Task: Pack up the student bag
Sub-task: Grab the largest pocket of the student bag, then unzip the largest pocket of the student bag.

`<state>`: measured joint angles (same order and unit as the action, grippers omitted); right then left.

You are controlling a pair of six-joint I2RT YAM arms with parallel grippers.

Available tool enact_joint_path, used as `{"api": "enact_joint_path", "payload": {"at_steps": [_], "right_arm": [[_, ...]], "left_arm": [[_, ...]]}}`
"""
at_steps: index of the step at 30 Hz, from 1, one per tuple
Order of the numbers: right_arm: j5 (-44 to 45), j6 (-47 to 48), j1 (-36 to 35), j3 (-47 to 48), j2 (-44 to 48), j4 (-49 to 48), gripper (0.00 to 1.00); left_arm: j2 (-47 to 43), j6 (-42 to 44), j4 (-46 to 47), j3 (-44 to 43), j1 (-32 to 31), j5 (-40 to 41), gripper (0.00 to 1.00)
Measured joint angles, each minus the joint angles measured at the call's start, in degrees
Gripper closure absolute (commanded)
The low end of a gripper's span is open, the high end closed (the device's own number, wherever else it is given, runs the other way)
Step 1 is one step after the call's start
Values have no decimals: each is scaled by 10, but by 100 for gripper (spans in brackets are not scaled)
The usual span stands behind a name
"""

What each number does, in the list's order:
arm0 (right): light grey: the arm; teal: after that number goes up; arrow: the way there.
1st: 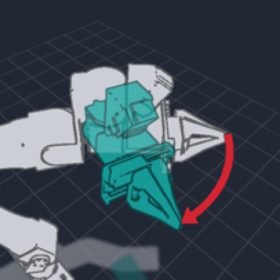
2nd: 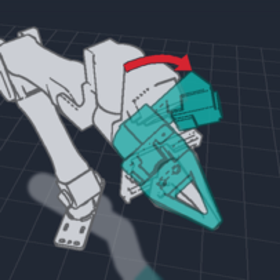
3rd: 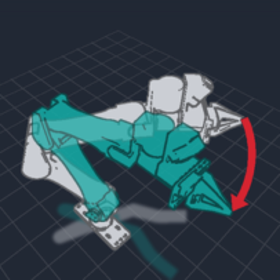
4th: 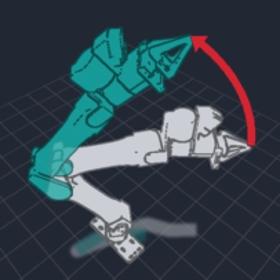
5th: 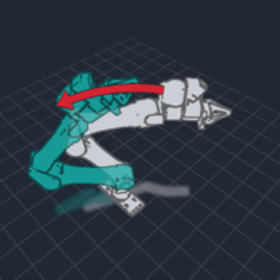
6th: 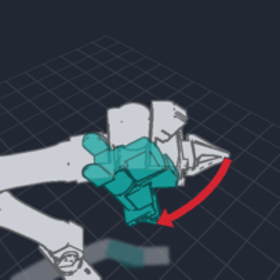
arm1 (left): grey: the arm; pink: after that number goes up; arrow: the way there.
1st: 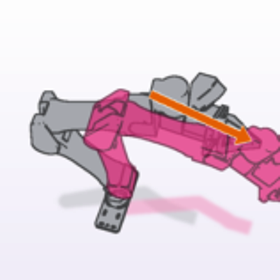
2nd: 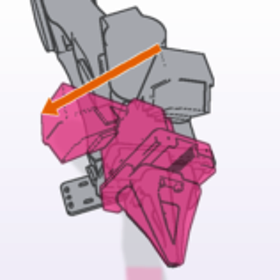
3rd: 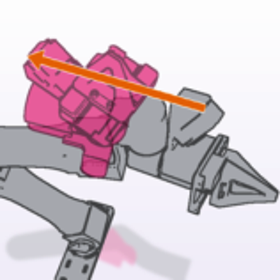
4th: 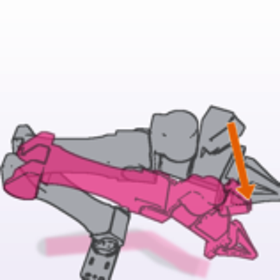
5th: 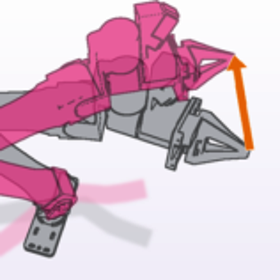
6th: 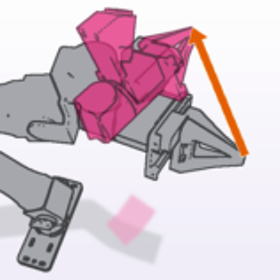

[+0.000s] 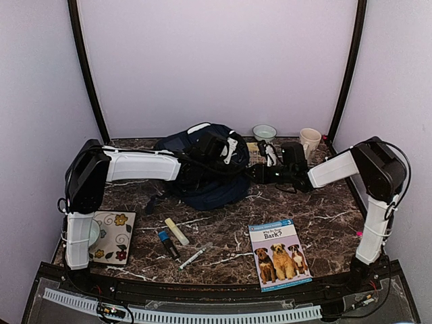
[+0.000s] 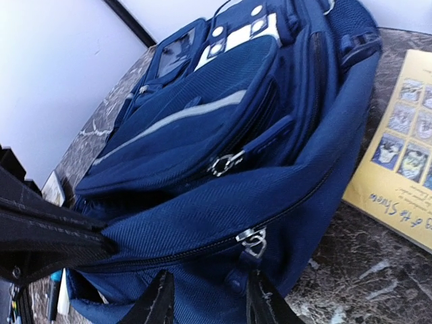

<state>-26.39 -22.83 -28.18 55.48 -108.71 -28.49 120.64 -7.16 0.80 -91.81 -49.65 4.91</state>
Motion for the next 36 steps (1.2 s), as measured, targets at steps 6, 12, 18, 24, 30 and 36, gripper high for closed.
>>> {"api": "enact_joint_path", "payload": {"at_steps": [6,12,18,24,30,36], "right_arm": [[-24,10,1,0,-16,-3,60],[-26,20,2,0,-17,-3,58],[-31,20,8,10,-33,-9,62],[-43,20,12,13,-51,-23,64],[-67,18,13,16,-54,-41,87],[-85,12,18,25,-70,-51,100]], "left_arm": [[0,0,0,0,0,0,100],[0,0,-1,0,0,0,100],[0,0,-2,0,0,0,100],[0,0,-6,0,0,-4,100],[0,0,-6,0,0,-4,100],[-4,0,-9,0,0,-4,100]]}}
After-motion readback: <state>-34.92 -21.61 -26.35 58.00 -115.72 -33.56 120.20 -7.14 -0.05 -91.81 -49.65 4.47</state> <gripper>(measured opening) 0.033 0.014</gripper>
